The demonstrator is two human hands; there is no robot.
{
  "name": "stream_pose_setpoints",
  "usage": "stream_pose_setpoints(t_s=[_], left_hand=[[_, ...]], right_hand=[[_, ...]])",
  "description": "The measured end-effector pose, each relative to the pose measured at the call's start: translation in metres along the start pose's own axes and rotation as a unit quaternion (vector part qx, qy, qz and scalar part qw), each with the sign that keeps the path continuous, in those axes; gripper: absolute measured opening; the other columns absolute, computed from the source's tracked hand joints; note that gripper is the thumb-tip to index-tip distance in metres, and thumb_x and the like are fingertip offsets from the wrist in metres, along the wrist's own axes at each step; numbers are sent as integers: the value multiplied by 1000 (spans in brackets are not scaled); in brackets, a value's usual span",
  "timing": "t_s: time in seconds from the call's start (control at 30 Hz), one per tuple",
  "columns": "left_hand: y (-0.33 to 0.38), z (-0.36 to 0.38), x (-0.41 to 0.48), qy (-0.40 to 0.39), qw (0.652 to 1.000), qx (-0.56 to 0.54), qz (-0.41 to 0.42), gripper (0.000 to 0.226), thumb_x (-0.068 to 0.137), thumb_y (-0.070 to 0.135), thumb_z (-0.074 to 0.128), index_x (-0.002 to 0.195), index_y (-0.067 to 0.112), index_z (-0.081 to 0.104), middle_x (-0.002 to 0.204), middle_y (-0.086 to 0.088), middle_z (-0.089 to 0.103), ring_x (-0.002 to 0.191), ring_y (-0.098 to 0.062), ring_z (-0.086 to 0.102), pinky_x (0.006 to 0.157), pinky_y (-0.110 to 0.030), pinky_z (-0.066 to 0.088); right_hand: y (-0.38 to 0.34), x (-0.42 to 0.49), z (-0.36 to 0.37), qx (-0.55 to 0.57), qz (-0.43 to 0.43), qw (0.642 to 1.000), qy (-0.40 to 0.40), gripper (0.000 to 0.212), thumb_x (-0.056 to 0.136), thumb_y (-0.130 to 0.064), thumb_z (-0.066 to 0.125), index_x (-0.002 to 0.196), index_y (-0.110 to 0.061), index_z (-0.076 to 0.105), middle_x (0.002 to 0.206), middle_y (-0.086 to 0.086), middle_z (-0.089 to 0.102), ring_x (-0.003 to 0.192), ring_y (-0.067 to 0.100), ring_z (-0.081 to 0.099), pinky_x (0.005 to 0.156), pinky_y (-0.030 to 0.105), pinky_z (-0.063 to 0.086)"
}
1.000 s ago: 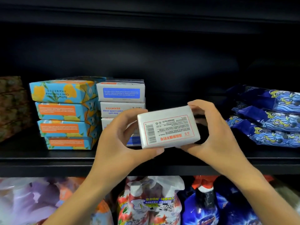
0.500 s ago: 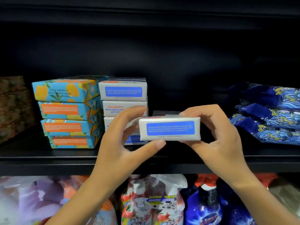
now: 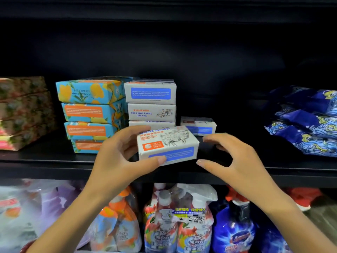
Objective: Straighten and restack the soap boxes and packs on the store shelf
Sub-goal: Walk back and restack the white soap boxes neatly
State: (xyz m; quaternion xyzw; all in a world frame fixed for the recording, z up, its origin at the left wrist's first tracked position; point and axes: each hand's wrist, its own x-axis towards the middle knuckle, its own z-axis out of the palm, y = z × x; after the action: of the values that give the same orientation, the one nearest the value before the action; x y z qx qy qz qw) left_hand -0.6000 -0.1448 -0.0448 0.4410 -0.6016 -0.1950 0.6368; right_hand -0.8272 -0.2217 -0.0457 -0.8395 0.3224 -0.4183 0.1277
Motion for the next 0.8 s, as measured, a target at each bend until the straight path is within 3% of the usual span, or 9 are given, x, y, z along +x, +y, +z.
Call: stream_pose_setpoints(t_s=[0.13, 0.3, 0.43, 0.63, 0.8], left_hand=[[-7, -7, -8, 12, 1000, 19, -11, 59, 50, 38, 82, 105, 27, 64, 106, 10, 71, 99, -9, 67, 82, -21, 53], [-4, -12, -13, -13, 992, 124, 3, 52, 59, 34, 88, 103, 25, 64, 107, 8, 67, 101, -1, 63, 86, -22, 52], [0, -15, -17, -3, 957, 280, 69, 40, 70, 43, 78, 104, 26, 65, 115, 15, 59, 109, 7, 52, 91, -22, 47], [3, 0, -21, -17, 901, 390, 190, 37, 73, 33, 74, 101, 9, 71, 106, 0, 66, 102, -15, 58, 89, -27, 44], [1, -8, -18, -22, 897, 398, 189, 34, 74, 28, 77, 99, 5, 72, 100, -2, 70, 98, -20, 64, 86, -33, 48]], right_hand=[[0, -1, 9, -111, 21, 991, -77, 69, 63, -78, 39, 109, -32, 63, 108, -23, 58, 104, -3, 51, 88, 26, 46], [0, -6, 7, -132, 12, 988, -74, 68, 66, -75, 38, 111, -31, 65, 109, -21, 60, 104, -1, 52, 84, 20, 42], [-2, -9, 8, -147, 17, 986, -72, 63, 68, -69, 43, 115, -31, 64, 112, -19, 61, 106, 1, 52, 83, 17, 39], [-4, -8, 8, -156, 25, 984, -76, 60, 70, -66, 46, 115, -31, 64, 115, -18, 62, 108, 2, 53, 84, 19, 39], [-3, -8, 9, -164, 27, 983, -74, 62, 69, -67, 44, 116, -31, 63, 117, -19, 60, 111, 1, 51, 86, 17, 37]])
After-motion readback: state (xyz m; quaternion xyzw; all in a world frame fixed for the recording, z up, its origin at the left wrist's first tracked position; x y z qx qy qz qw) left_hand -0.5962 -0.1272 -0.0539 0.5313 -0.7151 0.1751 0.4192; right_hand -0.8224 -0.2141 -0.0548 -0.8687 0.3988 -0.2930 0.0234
